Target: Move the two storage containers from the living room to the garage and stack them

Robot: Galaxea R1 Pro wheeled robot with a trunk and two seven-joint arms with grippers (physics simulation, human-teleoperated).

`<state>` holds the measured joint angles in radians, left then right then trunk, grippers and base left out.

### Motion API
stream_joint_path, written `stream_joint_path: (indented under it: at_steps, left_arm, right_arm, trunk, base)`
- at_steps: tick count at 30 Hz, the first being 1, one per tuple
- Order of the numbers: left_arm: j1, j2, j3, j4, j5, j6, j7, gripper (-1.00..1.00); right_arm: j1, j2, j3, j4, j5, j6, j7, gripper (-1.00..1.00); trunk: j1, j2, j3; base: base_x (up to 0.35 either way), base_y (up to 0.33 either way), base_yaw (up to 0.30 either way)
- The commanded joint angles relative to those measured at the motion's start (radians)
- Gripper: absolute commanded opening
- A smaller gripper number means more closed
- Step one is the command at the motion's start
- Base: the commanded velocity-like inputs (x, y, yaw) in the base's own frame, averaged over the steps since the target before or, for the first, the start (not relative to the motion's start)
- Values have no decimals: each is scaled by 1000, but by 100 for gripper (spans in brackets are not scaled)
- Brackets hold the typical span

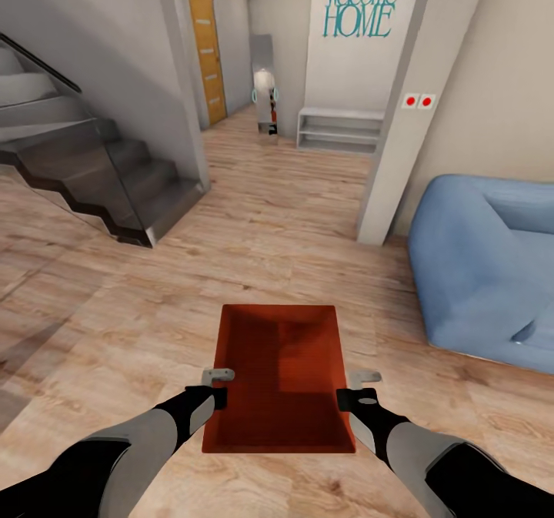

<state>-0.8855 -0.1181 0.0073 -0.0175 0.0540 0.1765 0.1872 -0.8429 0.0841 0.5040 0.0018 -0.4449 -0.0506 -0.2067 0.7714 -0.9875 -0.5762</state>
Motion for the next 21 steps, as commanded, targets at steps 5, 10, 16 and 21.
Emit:
stream_joint_path:
  at_steps: [5,10,16,21]
  left_arm:
    - [0,0,-15,-2,-1,6,7,-100]
    - [-1,0,-15,-2,-1,6,7,-100]
    - [-1,0,-15,-2,0,6,7,-100]
    - [-1,0,-15,-2,0,6,7,-100]
  right_arm:
    - [-1,-1,7,1,-11,-5,-5,-100]
    - [-1,-1,7,1,-11,-5,-5,-100]
    - [-1,0,7,1,-11,-6,-5,-100]
    - [-1,-1,7,1,-11,-6,-5,-100]
  trunk:
    - [1,-1,-1]
    - [1,-1,-1]
    - [1,-1,-1]
    - [1,-1,-1]
  base:
    - [322,0,0]
    - [322,0,0]
    - [322,0,0]
    - [322,0,0]
